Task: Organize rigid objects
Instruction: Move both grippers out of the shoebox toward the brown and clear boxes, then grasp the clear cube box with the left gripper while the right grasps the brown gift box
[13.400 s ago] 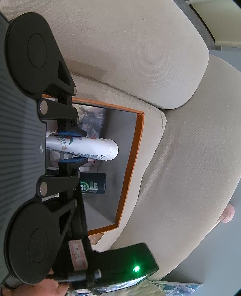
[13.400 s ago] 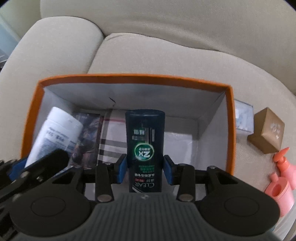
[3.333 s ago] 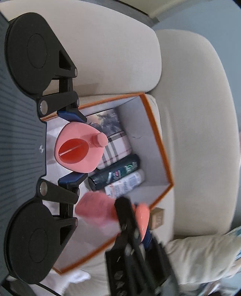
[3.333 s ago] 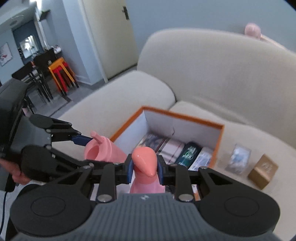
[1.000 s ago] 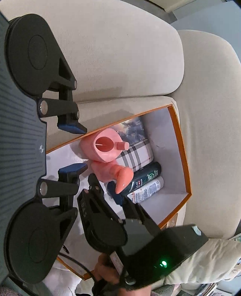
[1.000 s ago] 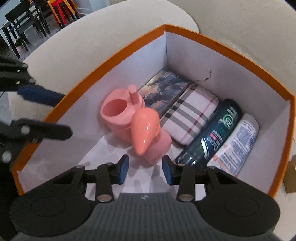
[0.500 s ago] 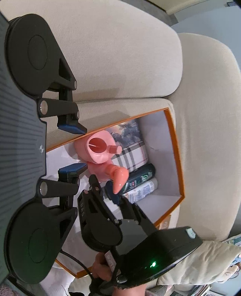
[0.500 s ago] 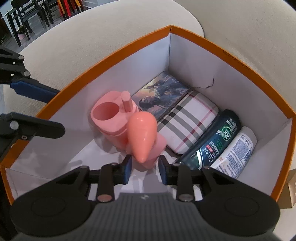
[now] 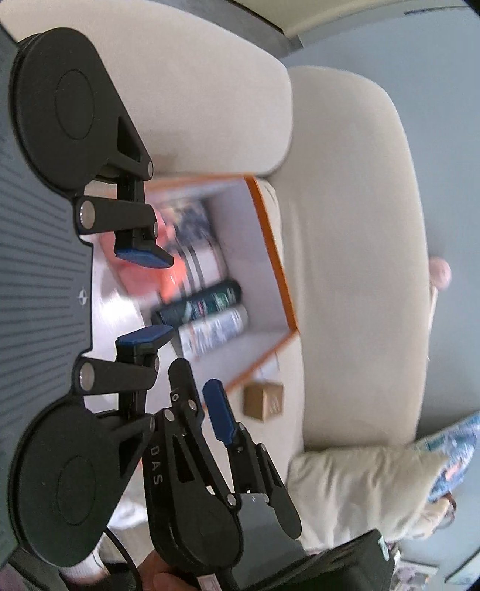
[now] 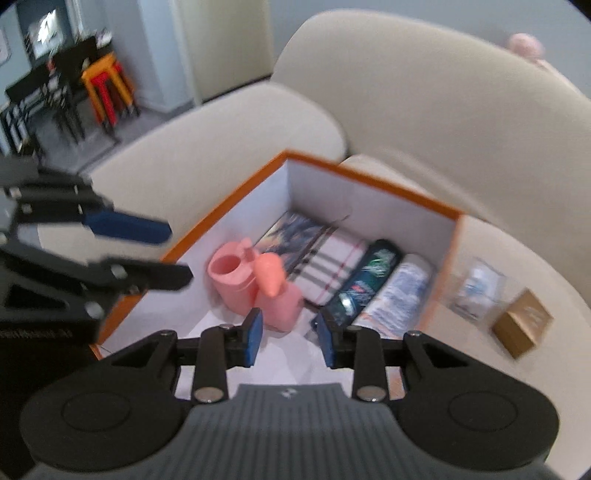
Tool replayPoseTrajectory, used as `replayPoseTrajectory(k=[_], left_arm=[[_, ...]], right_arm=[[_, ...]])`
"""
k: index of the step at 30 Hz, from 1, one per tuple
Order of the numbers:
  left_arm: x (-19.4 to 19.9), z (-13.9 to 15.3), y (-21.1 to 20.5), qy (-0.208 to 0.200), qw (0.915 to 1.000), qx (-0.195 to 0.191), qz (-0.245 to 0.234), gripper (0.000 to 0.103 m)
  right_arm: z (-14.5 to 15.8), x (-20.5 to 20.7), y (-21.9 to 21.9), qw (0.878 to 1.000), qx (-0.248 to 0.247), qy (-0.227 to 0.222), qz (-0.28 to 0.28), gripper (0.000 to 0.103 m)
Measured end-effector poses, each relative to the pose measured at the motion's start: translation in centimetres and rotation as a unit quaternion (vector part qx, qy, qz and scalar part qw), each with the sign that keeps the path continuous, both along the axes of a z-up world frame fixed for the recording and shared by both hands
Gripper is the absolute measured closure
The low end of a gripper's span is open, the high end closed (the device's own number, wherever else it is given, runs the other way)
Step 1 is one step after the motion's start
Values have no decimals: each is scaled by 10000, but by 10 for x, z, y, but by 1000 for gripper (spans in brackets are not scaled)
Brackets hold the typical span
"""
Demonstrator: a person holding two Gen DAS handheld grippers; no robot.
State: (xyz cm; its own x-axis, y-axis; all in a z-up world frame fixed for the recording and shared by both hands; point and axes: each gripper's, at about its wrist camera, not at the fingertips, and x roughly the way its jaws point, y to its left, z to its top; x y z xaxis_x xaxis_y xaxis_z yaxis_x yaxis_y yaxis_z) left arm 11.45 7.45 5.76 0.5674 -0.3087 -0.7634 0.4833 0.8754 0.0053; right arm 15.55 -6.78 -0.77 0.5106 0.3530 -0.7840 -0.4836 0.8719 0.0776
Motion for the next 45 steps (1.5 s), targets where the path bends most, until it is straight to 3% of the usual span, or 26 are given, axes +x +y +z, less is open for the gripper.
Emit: replayPoseTrajectory(k=[4,10,15,19,21,23,25,29,35,41,45], left_arm=[[-8,4,-30,47,9997,-233,-79,60],[-20,-4,-77,50,9991,-270,-321,59],[-28,-11,-114,13,9983,-138,-561,59],[-28,-17,-135,-76,9966,74,-813,59],[-26,-19,-143,-162,9952,197,-944,53],[-22,-21,-149,-237,9933,250,-1106,34],[-14,-22,-155,-233,9927,364,-1123,31],[13,-29,-162,51,9935,427,-1054,25],[68,-40,-176,379,9941,472,-903,25],[115,-57,-198,522,9810,1057,-1539,25],[143,-77,-215,580,9588,1702,-2201,24]], right_arm=[[14,-24,-36,9987,-57,-375,-344,59],[15,-62,-95,9929,-332,-700,-897,48],[-1,-84,-136,9888,-184,-670,-1324,47],[-13,-94,-156,9856,-77,-759,-1509,39],[-18,-95,-164,9837,-49,-871,-1571,36],[-23,-93,-173,9804,1,-988,-1704,34],[-27,-86,-182,9782,53,-984,-1827,25],[-35,-65,-197,9788,272,-784,-1873,25],[-45,-17,-205,9794,532,-550,-1868,24],[-60,38,-201,9894,231,-539,-1328,24],[-75,76,-203,9949,-143,-436,-902,23]])
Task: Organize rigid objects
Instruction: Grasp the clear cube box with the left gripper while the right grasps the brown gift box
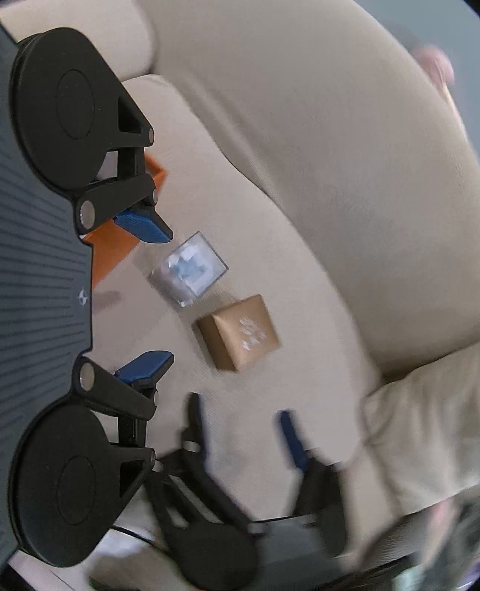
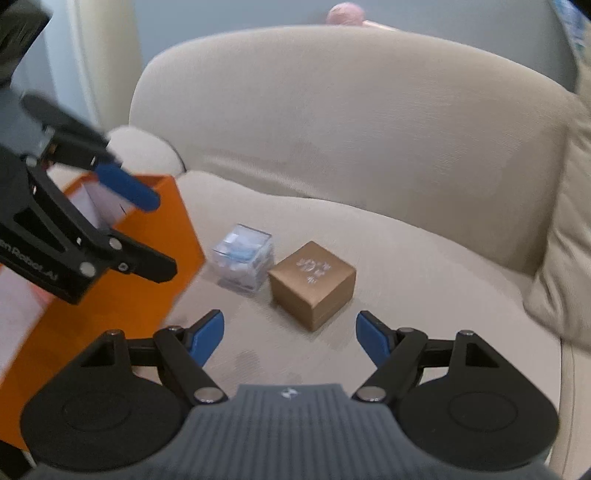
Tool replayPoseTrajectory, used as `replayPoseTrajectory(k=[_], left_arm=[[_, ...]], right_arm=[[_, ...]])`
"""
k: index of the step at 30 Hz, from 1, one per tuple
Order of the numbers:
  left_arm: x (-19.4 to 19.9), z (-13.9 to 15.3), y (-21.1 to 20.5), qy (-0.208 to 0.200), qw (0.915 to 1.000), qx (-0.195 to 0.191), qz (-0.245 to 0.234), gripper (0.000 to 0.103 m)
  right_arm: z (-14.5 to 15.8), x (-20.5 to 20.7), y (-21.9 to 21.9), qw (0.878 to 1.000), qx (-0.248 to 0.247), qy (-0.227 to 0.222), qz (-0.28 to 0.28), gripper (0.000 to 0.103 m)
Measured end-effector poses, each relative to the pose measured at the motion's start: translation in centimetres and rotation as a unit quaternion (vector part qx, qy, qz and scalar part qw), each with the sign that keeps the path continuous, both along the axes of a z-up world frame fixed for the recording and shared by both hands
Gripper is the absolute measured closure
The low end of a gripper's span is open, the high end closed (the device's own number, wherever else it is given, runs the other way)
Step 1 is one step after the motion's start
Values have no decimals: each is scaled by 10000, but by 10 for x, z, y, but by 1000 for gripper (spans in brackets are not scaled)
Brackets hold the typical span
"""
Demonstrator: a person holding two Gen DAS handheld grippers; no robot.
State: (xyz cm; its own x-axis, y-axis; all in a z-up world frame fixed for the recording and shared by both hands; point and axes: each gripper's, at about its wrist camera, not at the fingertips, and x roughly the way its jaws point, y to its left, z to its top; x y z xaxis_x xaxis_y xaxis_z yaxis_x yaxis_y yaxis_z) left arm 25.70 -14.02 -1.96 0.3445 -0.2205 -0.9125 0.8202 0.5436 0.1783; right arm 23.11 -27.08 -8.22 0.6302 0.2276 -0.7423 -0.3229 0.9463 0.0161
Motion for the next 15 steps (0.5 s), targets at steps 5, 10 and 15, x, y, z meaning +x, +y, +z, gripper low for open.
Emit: replayPoseTrajectory(k=[5,10,15], left_arm=[[30,-29,-18,173,9935,722,-860,22],[50,-54,-31,341,9815,1134,-1505,21],[55,-70,-38,385,9713,1246,-1990,20]], right_arm=[[-14,41,-1,9967,-483,245,610,20],[-23,72,8,9857,-829,504,1381,20],[-28,96,14,9741,-1009,708,1893,20]])
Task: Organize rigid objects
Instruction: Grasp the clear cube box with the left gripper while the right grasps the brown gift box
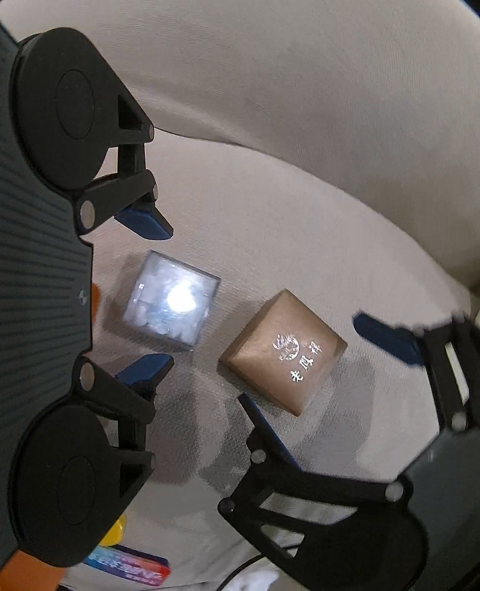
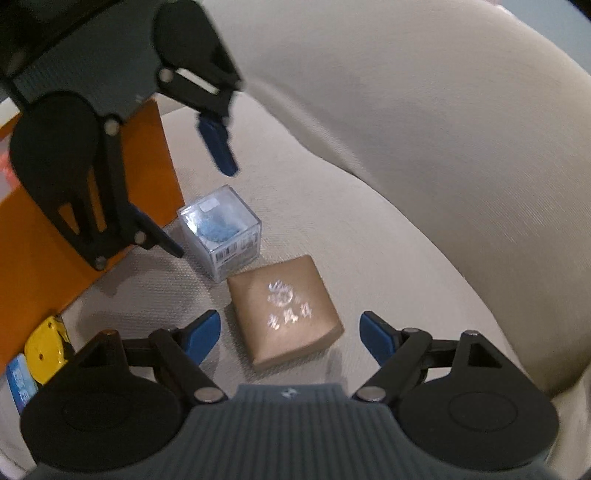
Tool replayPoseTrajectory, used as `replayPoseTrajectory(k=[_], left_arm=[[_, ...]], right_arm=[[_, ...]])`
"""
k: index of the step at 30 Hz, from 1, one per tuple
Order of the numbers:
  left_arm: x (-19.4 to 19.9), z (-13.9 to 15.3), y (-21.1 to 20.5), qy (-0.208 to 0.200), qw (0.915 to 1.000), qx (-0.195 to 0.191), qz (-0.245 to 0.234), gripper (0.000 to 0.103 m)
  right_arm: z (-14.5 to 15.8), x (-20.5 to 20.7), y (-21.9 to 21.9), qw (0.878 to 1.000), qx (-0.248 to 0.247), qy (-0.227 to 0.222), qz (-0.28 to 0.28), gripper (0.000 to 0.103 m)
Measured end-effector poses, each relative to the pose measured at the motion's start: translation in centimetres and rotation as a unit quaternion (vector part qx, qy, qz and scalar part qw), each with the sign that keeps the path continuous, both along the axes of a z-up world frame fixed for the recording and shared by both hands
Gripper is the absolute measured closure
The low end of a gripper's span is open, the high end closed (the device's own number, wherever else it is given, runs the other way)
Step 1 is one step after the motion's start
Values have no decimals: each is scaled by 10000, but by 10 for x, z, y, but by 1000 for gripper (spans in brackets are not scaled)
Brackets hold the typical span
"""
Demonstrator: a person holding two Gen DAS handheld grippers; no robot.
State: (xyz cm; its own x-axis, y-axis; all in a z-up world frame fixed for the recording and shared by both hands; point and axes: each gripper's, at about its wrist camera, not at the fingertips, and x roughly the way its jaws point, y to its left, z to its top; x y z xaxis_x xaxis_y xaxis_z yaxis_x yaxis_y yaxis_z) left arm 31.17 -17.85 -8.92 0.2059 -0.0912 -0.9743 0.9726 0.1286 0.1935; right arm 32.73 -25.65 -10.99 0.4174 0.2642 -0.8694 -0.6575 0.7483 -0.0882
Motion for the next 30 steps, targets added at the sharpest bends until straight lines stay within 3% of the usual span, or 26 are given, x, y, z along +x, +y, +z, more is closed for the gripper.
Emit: replayPoseTrajectory(k=[7,12,14,18,22,30], left_arm=[[10,-10,-8,500,9984,137,-229,24],[14,-15,-14,579,9970,408,-312,30],[14,-16,-16,520,9973,433,-299,37],[10,-15,-17,491,9978,363,-263,42],[6,-11,-14,297,9993,176,-166,43],[-25,42,4,149,9989,-440,45,45]], right_arm=[[-10,17,10,9984,-61,359,435,21],[-10,22,13,9966,-80,519,631,26],[-9,24,15,9959,-137,551,705,27],[-8,26,16,9952,-240,622,712,39],[-10,25,19,9954,-272,647,654,40],[22,-5,14,9969,-324,412,585,40]])
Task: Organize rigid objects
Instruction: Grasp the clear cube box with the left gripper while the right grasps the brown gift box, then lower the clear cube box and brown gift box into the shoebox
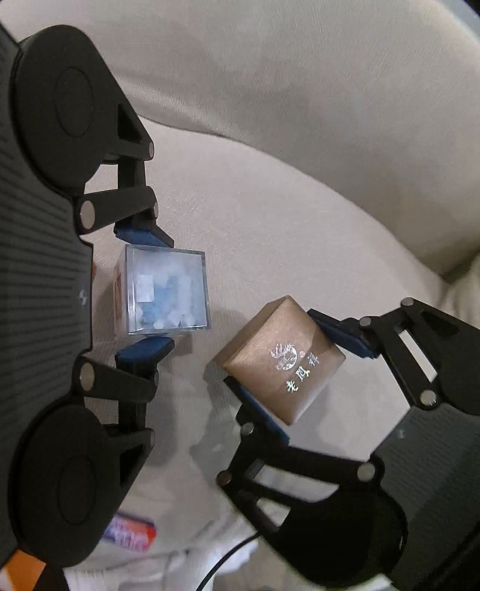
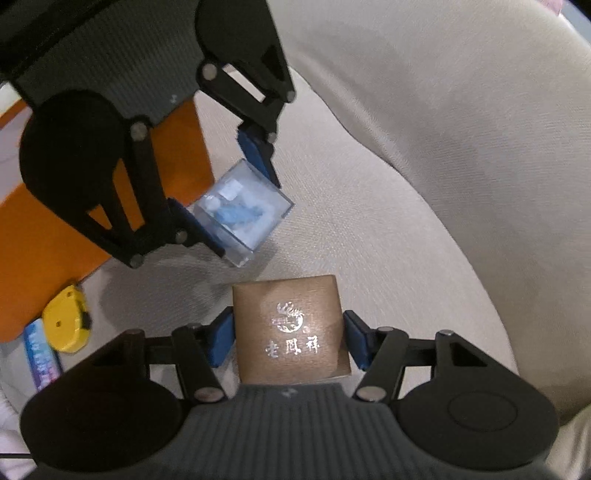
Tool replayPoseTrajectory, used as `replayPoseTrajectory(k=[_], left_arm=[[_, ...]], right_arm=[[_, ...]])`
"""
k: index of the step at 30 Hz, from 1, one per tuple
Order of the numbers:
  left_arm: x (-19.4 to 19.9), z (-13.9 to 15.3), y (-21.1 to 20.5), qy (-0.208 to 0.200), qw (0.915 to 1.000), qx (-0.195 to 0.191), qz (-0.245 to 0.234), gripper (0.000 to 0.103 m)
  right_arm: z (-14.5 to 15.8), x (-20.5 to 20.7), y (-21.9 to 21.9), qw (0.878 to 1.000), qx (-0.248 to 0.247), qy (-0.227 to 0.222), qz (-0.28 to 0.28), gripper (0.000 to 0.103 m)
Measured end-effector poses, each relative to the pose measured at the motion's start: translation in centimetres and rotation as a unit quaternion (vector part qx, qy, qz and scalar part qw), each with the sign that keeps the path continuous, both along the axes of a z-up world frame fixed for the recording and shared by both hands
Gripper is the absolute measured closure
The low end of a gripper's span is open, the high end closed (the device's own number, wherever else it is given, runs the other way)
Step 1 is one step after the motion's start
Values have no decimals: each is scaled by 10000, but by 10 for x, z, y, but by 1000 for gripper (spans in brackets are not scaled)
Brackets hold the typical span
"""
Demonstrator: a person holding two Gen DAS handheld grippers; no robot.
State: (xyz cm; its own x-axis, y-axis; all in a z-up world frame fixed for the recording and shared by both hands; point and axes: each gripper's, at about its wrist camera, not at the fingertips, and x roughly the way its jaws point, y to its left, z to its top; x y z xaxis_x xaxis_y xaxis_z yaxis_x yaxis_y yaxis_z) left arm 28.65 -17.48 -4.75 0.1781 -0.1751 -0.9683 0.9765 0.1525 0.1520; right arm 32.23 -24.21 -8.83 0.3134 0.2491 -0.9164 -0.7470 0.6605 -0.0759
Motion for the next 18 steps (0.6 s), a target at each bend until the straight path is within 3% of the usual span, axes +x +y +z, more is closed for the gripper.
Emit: replayPoseTrajectory(k=[11,15,18], left_arm=[[-82,116,70,-452,9973,-540,186,45],[-120,137,102,-594,9969,-488,177,46],[-132,137,127,-568,9973,-408,240,46]], right_arm=[[103,-78,36,9953,34,-756,601,40],[135,-109,69,9903,265,-957,975,40],[148,-128,97,9860,481,-961,1276,40]])
